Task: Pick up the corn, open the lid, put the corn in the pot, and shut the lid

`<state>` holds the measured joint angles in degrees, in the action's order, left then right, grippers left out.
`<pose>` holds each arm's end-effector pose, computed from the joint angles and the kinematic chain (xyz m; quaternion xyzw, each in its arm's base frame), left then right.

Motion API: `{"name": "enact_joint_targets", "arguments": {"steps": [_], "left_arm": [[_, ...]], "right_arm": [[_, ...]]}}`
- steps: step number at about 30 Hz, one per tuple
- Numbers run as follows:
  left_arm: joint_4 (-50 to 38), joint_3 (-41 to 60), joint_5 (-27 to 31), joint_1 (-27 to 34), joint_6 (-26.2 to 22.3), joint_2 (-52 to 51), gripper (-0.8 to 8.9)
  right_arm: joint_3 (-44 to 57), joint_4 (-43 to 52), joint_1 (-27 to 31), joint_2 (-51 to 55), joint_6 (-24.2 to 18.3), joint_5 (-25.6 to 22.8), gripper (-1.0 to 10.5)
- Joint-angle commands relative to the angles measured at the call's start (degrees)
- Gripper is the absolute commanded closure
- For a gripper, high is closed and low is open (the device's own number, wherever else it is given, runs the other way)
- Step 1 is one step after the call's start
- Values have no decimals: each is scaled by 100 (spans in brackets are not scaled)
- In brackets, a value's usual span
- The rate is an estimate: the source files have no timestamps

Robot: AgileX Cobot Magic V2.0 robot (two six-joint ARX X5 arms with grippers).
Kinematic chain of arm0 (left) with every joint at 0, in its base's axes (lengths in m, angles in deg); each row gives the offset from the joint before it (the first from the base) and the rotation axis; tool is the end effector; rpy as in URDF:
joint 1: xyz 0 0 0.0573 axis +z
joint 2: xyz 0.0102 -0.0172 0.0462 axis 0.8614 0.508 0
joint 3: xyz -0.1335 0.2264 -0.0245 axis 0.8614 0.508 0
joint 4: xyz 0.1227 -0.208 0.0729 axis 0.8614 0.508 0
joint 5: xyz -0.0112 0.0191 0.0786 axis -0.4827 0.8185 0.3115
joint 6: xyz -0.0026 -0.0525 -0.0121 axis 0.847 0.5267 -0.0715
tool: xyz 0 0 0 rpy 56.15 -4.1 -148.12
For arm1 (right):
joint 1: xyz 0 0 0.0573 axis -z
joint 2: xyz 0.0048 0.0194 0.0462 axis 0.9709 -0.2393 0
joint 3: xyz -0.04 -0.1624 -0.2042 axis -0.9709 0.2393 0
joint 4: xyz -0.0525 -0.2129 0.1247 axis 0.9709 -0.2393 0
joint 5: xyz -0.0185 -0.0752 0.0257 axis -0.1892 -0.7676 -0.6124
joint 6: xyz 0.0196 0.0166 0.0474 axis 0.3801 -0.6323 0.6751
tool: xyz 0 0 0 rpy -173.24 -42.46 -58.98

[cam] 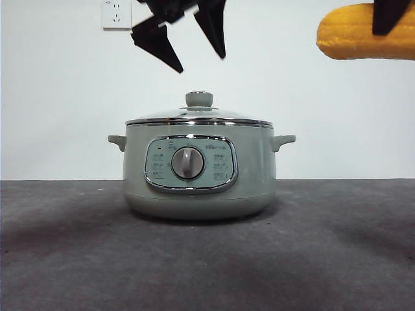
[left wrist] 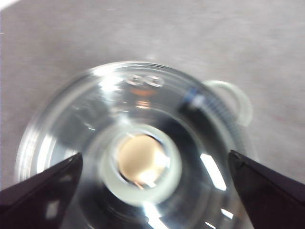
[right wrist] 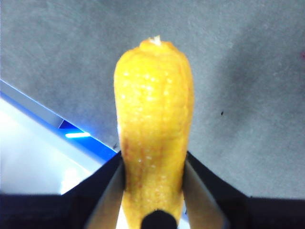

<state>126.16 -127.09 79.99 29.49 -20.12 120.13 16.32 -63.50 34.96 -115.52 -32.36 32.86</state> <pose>0.3686 -0.2158 0.3737 0.1184 0.3814 -0.2956 0.8679 0.1379 0.1216 0.3332 -0.1323 0.5436 0.2639 0.7857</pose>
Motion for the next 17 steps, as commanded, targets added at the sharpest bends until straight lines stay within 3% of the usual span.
{"name": "enact_joint_targets", "arguments": {"steps": [1, 11, 17], "left_arm": [[-20, -24, 33, -9, -50, 251, 182], [2, -24, -175, -11, 33, 691, 198], [-15, -24, -175, -11, 35, 704, 478]], "right_arm": [[4, -11, -2, -2, 68, -7, 959], [4, 20, -4, -2, 68, -7, 958], [4, 59, -4, -2, 66, -7, 958]]}}
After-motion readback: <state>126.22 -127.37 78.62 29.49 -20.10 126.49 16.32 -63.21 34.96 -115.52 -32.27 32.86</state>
